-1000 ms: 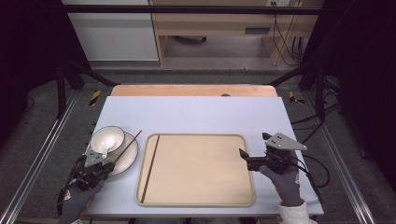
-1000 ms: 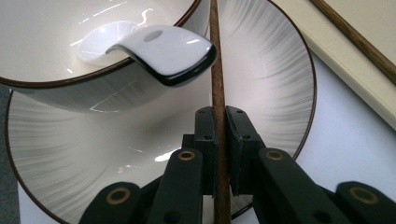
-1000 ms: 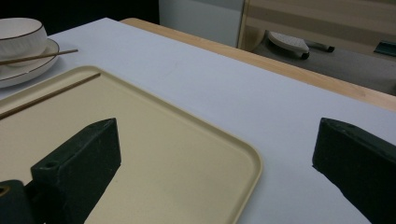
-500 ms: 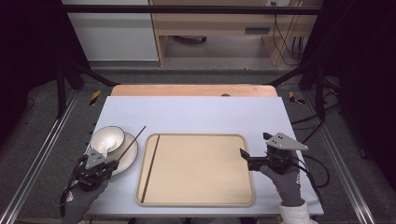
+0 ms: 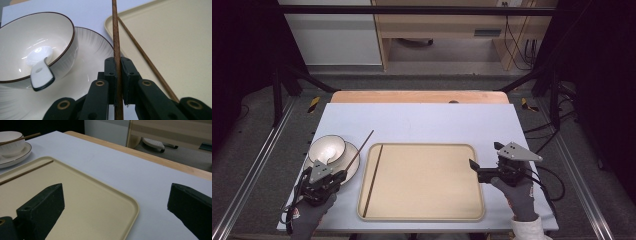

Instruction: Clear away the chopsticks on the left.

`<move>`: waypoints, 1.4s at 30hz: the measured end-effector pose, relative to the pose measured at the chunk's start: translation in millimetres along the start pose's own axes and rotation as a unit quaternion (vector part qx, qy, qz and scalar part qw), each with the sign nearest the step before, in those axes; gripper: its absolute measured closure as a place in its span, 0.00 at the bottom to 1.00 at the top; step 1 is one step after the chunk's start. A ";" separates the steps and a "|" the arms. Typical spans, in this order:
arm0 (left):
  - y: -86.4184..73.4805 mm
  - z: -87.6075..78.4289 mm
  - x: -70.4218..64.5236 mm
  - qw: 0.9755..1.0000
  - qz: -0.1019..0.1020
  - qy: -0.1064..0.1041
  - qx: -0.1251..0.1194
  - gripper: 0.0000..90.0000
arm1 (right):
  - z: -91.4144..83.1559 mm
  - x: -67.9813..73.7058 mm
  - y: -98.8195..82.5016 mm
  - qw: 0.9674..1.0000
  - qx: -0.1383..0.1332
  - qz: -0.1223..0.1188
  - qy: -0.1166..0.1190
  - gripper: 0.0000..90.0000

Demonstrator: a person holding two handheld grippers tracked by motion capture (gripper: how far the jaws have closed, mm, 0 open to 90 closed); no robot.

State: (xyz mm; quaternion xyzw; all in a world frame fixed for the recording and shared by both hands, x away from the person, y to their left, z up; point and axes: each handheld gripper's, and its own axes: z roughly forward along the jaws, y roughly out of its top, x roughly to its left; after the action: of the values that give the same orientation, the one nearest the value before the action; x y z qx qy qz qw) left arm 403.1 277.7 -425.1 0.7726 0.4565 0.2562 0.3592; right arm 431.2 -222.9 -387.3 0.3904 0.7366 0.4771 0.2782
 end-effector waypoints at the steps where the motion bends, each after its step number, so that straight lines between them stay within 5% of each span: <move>1: 0.6 0.1 -2.7 1.000 -0.003 0.000 -0.003 0.93 | -0.1 0.0 0.1 1.000 -0.001 0.001 0.000 0.01; 23: 3.5 6.9 -49.2 0.998 -0.042 0.023 -0.039 0.93 | -1.5 0.0 0.5 1.000 -0.004 0.003 -0.001 0.01; 42: 14.7 9.3 -73.7 0.991 -0.105 0.040 -0.076 0.93 | -3.9 0.9 1.7 1.000 -0.008 0.002 -0.001 0.01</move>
State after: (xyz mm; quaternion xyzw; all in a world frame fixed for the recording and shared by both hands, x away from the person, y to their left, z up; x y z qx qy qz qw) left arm 384.2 204.3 -424.2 0.6801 0.5283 0.2818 0.4229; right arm 428.2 -223.6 -384.3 0.3900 0.7318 0.4833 0.2807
